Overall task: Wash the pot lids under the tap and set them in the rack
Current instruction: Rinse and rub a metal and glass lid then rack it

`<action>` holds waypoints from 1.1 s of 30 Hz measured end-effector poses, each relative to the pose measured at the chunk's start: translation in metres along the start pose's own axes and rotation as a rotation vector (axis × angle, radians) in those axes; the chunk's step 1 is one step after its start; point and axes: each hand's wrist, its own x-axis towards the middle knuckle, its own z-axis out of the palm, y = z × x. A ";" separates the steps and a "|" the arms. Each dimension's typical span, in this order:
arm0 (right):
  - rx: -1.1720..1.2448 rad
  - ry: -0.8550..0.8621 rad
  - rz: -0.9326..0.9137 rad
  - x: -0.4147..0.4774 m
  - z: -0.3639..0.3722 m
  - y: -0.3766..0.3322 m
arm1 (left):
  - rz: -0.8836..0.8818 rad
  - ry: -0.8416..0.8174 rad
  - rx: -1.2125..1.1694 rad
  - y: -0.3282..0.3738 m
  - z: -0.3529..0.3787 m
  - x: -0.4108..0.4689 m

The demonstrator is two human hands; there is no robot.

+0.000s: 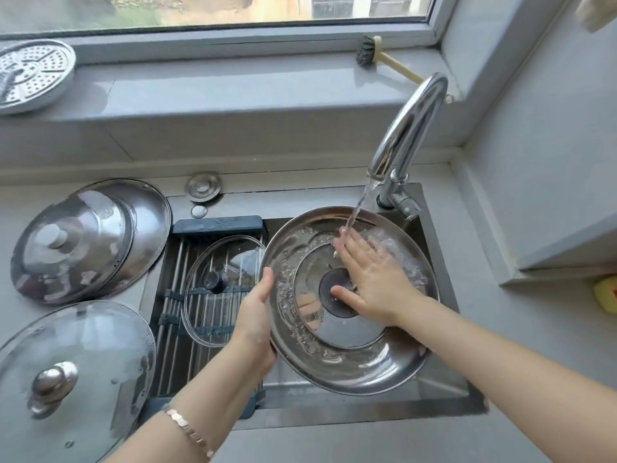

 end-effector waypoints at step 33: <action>0.717 0.000 0.404 -0.015 0.034 -0.051 | 0.516 0.440 0.873 0.048 -0.003 0.009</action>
